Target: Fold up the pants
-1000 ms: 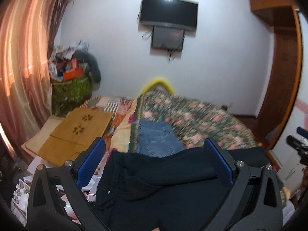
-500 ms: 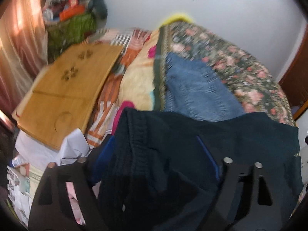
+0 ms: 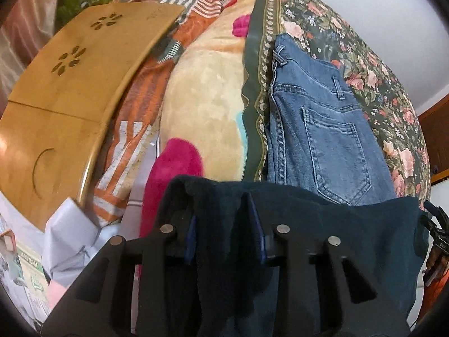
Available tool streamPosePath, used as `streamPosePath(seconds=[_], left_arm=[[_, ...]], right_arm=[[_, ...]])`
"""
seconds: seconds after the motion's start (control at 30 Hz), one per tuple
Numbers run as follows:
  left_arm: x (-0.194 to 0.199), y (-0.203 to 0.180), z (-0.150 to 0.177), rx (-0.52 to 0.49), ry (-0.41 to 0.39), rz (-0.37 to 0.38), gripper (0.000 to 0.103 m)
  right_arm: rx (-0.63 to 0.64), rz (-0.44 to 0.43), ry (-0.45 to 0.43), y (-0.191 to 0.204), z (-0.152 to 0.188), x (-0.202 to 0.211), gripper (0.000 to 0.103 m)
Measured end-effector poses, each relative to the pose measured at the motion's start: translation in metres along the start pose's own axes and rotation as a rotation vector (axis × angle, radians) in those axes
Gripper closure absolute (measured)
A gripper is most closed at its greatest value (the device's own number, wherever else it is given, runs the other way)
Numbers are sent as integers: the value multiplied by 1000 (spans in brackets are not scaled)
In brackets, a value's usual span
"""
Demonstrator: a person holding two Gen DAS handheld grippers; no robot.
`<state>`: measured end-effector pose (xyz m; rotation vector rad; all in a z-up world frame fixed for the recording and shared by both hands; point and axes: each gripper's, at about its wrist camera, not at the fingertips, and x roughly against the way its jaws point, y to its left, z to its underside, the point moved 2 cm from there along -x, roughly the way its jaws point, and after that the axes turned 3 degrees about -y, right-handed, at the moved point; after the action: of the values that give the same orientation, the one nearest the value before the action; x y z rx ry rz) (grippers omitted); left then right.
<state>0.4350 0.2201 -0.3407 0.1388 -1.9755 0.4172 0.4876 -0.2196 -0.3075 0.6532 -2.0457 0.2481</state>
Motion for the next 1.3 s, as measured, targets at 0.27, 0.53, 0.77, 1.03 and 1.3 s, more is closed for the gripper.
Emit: streamPosePath(seconds=[0.27,0.53,0.77,1.03,1.3], left_arm=[[8,-2,-1,-26,8,-25,90],[67,-17,-23,-88,-169,-107,93],[128,-28,-60,-78,-331,-54,93],[157,-29,-18,-171,-349,-37,93],[187,-8,65,-213,-376,-17,93]], right_arm=[[64,-9,55,23,21,-13,83],[72,114,-96,21,-4,28,95],[24,183,-251,20,-49,80,95],[31,134,-228,46,-1,119,95],[-4,78,-197,83,77,151,95]])
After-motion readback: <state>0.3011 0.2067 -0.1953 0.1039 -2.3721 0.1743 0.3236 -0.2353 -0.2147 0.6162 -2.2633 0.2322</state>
